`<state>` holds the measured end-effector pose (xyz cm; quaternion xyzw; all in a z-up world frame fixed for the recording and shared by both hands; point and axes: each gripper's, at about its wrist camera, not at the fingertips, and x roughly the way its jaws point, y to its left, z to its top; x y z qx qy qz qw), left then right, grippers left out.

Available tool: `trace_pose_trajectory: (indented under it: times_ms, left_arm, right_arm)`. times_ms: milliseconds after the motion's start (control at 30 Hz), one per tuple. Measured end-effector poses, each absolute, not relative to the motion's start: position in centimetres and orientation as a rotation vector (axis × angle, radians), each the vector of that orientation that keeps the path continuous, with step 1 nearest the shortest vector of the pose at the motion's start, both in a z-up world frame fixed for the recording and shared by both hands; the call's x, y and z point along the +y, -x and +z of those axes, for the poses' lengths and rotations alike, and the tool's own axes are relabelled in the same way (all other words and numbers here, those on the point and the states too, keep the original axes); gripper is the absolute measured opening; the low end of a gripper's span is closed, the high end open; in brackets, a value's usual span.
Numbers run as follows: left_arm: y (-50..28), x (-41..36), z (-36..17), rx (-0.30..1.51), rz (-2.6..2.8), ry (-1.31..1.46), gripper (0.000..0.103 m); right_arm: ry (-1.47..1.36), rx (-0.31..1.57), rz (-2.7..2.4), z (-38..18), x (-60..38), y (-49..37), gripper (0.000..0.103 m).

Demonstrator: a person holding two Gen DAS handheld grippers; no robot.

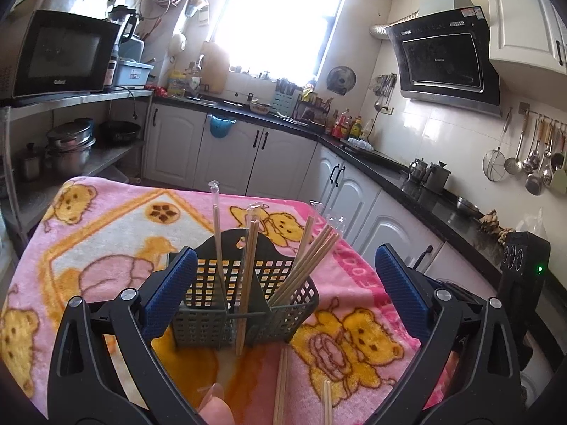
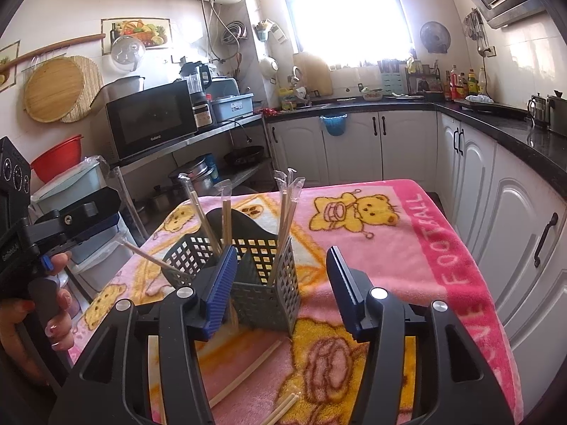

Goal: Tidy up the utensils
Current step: 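Withdraw both open grippers from the caddy toward the chopstick pile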

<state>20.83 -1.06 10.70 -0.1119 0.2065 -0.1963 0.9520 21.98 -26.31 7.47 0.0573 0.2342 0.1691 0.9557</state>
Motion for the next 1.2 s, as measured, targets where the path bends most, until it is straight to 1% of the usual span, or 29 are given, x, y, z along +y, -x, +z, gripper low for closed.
trace_pose_trajectory:
  times_ms: [567, 900, 1200]
  left_arm:
    - [-18.3, 1.6, 8.8, 0.439, -0.325, 0.237, 0.093]
    - [-17.7, 3.2, 6.4, 0.483, -0.268, 0.236, 0.092]
    - [-17.7, 4.3, 3.6, 0.552, -0.236, 0.253, 0.092]
  right_arm:
    - [-0.076, 0.517, 0.388, 6.0, -24.2, -19.9, 0.051]
    - [-0.05, 0.557, 0.422, 4.7, -22.7, -19.7, 0.051]
    - [-0.029, 0.624, 0.437, 2.4, -21.4, -20.1, 0.051]
